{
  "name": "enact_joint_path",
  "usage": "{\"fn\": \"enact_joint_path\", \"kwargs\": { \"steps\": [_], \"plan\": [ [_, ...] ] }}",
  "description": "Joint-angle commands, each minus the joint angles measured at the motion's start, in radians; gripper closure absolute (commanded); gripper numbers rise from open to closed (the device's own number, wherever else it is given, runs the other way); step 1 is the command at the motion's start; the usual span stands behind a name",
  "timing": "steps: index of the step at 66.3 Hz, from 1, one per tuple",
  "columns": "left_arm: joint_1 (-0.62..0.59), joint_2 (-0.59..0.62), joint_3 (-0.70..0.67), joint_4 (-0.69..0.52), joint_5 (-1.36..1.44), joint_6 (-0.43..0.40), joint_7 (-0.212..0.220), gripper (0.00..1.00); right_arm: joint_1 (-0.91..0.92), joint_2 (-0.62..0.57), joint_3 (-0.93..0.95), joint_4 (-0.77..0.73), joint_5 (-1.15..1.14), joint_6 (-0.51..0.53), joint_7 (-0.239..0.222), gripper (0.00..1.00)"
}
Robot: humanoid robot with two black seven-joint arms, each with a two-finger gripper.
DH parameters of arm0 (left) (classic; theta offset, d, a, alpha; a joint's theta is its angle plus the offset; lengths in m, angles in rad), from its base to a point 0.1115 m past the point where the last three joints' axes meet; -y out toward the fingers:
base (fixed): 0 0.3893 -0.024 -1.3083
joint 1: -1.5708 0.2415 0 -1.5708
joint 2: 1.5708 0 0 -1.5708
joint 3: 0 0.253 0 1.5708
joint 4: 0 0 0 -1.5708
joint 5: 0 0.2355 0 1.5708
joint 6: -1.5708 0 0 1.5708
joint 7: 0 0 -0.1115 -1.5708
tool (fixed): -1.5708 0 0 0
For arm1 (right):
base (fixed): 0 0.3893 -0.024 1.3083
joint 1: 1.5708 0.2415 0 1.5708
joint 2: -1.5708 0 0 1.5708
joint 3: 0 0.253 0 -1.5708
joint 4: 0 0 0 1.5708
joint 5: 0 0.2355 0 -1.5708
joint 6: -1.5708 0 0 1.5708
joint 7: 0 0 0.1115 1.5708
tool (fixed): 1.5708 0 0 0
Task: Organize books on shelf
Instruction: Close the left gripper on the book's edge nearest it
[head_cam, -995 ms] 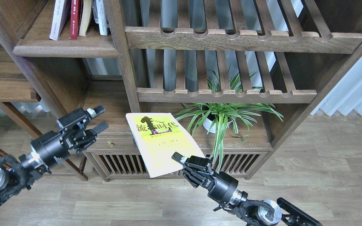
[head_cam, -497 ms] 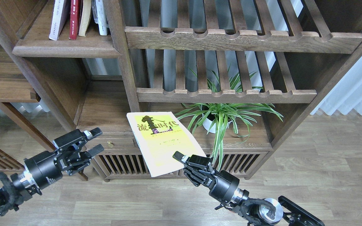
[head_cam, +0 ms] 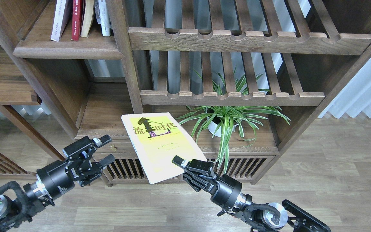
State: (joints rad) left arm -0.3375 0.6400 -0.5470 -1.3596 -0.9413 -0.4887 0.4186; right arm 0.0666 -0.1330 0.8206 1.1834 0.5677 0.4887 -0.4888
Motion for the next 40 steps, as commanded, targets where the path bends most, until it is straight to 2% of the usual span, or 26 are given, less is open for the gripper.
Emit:
{"fn": "enact_joint_path", "kwargs": {
  "steps": [1, 12, 18, 40],
  "plan": [
    [-0.014, -0.023, -0.002, 0.002, -0.007, 0.000, 0.000, 0.08, -0.008, -0.002, -0.003, 0.004, -0.006, 0.000, 0.000, 0.91],
    [-0.023, -0.036, -0.014, 0.010, -0.007, 0.000, -0.001, 0.06, -0.005, -0.004, -0.023, 0.001, -0.025, 0.000, 0.000, 0.91],
    [-0.029, -0.039, -0.017, 0.019, -0.004, 0.000, -0.007, 0.02, -0.002, -0.010, -0.028, 0.001, -0.034, 0.000, 0.000, 0.91],
    [-0.032, -0.074, -0.033, 0.050, 0.009, 0.000, -0.001, 0.01, -0.002, -0.013, -0.028, 0.002, -0.037, 0.000, 0.000, 0.91]
  ]
}}
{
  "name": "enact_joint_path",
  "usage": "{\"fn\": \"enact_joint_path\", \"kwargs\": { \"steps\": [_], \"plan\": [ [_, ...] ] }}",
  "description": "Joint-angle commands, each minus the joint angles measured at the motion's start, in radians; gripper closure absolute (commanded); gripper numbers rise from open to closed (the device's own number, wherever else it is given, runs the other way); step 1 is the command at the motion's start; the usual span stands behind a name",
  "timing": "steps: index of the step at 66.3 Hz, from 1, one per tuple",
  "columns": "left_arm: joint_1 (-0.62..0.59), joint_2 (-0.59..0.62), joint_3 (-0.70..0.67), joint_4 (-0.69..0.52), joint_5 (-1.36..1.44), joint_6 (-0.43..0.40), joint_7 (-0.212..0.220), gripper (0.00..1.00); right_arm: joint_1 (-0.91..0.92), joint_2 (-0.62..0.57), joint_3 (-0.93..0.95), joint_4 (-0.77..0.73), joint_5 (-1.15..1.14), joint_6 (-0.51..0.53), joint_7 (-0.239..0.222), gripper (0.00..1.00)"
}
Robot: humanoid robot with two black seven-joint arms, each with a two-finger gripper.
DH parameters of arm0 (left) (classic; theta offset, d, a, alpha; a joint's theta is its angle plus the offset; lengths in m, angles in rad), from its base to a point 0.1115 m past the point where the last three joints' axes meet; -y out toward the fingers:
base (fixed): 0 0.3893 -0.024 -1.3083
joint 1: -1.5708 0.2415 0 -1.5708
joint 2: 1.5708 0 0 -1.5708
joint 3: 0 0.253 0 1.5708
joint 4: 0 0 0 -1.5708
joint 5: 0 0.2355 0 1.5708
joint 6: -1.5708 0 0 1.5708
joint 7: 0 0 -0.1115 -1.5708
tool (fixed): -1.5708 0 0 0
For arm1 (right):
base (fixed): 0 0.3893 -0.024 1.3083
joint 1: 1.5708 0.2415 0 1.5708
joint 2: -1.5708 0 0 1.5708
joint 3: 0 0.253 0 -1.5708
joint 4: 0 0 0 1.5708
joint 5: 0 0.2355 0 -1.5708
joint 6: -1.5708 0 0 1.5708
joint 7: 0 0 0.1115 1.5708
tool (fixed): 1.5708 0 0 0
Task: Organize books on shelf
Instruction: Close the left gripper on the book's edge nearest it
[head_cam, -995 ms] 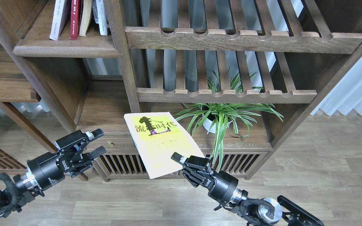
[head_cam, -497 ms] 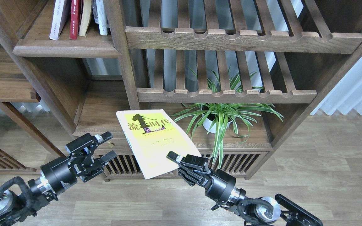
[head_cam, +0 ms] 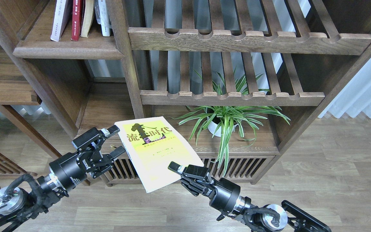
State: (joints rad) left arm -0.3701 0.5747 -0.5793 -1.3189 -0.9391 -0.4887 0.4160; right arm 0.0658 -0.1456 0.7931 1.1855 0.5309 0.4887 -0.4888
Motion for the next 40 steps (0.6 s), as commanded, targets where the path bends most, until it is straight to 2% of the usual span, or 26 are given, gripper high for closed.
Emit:
{"fn": "enact_joint_path", "kwargs": {
  "steps": [1, 40],
  "plan": [
    [-0.001, -0.010, -0.001, 0.012, 0.008, 0.000, 0.001, 0.01, -0.001, 0.000, 0.000, 0.000, 0.000, 0.000, 0.000, 0.91],
    [0.000, -0.118, -0.005, 0.119, 0.063, 0.000, -0.003, 0.01, -0.009, -0.005, -0.003, 0.002, -0.022, 0.000, 0.000, 0.91]
  ]
}}
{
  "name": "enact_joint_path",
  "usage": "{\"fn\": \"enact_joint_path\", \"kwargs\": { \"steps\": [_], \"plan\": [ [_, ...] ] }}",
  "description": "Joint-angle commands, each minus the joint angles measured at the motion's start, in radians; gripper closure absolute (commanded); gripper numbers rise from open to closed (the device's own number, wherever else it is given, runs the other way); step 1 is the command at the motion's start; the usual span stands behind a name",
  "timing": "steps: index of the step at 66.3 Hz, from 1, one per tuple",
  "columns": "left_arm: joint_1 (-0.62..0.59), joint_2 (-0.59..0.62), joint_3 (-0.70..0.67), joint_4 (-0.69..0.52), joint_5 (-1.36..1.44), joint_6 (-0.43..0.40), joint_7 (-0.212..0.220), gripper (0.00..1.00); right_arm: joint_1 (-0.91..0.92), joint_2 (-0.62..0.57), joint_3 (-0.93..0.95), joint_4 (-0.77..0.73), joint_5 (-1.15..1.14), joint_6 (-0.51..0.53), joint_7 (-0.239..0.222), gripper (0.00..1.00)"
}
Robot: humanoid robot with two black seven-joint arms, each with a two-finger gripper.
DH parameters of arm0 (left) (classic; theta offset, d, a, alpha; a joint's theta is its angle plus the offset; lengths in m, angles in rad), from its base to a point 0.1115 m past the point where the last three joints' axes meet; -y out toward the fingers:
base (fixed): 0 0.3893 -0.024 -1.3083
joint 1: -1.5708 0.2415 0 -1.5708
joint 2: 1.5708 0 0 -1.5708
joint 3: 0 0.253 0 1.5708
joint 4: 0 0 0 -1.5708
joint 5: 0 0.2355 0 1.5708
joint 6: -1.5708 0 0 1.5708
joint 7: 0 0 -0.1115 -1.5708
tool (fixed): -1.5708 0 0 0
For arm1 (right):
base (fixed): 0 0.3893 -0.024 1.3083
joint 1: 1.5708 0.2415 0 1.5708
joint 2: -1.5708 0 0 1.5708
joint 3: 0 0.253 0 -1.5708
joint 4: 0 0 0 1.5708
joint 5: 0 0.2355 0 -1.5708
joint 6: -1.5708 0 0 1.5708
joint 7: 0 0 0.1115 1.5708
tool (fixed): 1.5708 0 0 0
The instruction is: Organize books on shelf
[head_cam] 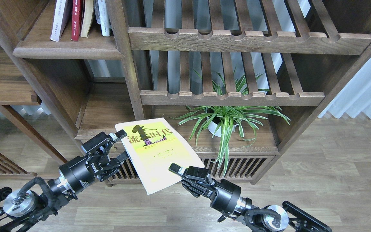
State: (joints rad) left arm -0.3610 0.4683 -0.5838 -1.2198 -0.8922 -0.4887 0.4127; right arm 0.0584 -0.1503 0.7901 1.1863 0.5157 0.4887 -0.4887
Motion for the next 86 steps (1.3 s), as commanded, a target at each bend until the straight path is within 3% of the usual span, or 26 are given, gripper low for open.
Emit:
{"fn": "enact_joint_path", "kwargs": {
  "steps": [1, 47, 51, 56, 64, 65, 69, 86],
  "plan": [
    [-0.010, -0.011, -0.002, 0.020, 0.021, 0.000, 0.000, 0.01, -0.002, 0.000, 0.000, 0.001, -0.006, 0.000, 0.000, 0.91],
    [0.002, -0.060, 0.013, 0.031, 0.041, 0.000, 0.003, 0.08, -0.015, 0.000, 0.000, 0.001, -0.008, 0.000, 0.000, 0.90],
    [-0.001, -0.060, 0.012, 0.029, 0.041, 0.000, 0.004, 0.14, -0.019, -0.001, -0.002, 0.001, -0.006, 0.000, 0.000, 0.90],
    [0.004, -0.060, -0.001, 0.029, 0.039, 0.000, 0.003, 0.28, -0.020, -0.009, -0.002, 0.001, -0.009, 0.000, 0.000, 0.90],
    [0.004, -0.062, -0.002, 0.029, 0.038, 0.000, 0.003, 0.38, -0.020, -0.014, -0.002, 0.001, -0.020, 0.000, 0.000, 0.90],
    [0.004, -0.063, -0.005, 0.028, 0.038, 0.000, 0.003, 0.45, -0.020, -0.014, -0.002, 0.001, -0.020, 0.000, 0.000, 0.90],
    [0.005, -0.068, -0.008, 0.029, 0.038, 0.000, 0.004, 0.51, -0.020, -0.015, -0.002, 0.001, -0.020, 0.000, 0.000, 0.90],
    [0.004, -0.086, -0.011, 0.028, 0.038, 0.000, 0.014, 0.63, -0.022, -0.015, -0.002, 0.001, -0.022, 0.000, 0.000, 0.90]
  ]
}}
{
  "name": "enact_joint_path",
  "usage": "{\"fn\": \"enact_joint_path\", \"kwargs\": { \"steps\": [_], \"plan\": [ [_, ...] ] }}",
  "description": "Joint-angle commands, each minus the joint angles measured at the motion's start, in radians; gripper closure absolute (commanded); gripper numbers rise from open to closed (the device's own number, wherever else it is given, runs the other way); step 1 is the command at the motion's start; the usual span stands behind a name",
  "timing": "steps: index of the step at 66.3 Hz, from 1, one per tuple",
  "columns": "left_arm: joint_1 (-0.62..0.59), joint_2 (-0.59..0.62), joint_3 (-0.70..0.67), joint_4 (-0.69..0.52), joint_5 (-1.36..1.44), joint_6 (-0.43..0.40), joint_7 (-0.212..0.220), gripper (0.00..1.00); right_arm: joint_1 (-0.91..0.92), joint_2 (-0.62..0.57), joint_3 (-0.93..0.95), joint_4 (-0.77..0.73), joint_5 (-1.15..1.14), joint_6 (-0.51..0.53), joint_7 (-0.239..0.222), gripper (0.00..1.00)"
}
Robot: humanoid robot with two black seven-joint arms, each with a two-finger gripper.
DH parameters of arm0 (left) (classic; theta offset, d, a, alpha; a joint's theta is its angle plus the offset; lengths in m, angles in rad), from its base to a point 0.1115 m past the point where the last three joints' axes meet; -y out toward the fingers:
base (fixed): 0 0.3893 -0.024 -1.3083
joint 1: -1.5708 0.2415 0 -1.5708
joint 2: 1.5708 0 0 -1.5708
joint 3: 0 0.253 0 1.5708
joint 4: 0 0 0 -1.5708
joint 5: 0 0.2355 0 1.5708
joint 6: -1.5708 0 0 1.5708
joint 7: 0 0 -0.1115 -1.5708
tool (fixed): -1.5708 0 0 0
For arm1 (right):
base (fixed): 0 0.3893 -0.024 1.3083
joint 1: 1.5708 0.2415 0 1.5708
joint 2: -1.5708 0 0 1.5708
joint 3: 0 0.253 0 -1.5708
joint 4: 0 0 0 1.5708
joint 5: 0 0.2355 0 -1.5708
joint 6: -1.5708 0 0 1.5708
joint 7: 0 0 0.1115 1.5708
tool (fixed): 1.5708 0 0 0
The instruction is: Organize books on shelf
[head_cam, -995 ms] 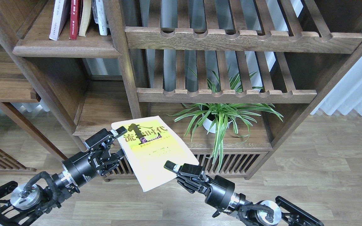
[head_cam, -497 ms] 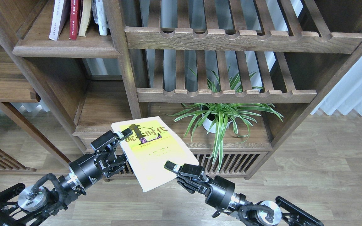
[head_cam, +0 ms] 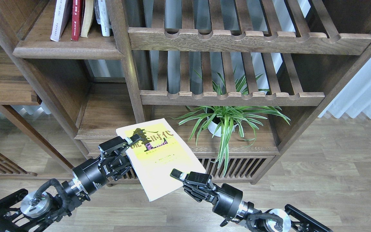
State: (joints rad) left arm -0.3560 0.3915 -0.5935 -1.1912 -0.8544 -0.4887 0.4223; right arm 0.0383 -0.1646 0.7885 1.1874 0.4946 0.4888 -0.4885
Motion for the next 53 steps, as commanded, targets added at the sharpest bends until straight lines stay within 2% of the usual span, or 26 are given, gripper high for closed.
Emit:
{"fn": "enact_joint_path", "kwargs": {
  "steps": [1, 10, 16, 39, 47, 48, 50, 51, 53],
  "plan": [
    [-0.001, -0.010, -0.002, -0.001, 0.000, 0.000, 0.004, 0.64, -0.002, -0.001, -0.002, 0.000, -0.001, 0.000, 0.000, 0.90],
    [0.000, -0.011, -0.002, 0.001, 0.000, 0.000, 0.004, 0.75, 0.000, -0.010, -0.011, 0.000, -0.002, 0.000, 0.000, 0.90],
    [0.002, -0.011, -0.003, 0.001, 0.000, 0.000, 0.004, 0.90, 0.000, -0.010, -0.011, 0.000, -0.002, 0.000, 0.000, 0.90],
    [-0.003, 0.007, 0.003, -0.001, 0.018, 0.000, 0.009, 0.98, 0.000, -0.009, -0.008, 0.000, -0.002, 0.000, 0.000, 0.84],
    [-0.003, 0.009, 0.003, 0.001, 0.049, 0.000, 0.009, 0.98, 0.005, -0.007, -0.005, -0.003, -0.010, 0.000, 0.000, 0.63],
    [-0.003, 0.012, 0.003, 0.001, 0.052, 0.000, 0.007, 0.98, 0.005, -0.010, -0.005, -0.005, -0.013, 0.000, 0.000, 0.54],
    [-0.003, 0.015, 0.003, 0.001, 0.054, 0.000, 0.007, 0.98, 0.005, -0.012, -0.005, -0.005, -0.014, 0.000, 0.000, 0.48],
    [-0.003, 0.018, 0.003, 0.001, 0.055, 0.000, 0.007, 0.98, 0.005, -0.013, -0.005, -0.006, -0.022, 0.000, 0.000, 0.40],
    [-0.003, 0.023, 0.003, 0.001, 0.057, 0.000, 0.007, 0.98, 0.005, -0.015, 0.003, -0.011, -0.034, 0.000, 0.000, 0.32]
  ]
}}
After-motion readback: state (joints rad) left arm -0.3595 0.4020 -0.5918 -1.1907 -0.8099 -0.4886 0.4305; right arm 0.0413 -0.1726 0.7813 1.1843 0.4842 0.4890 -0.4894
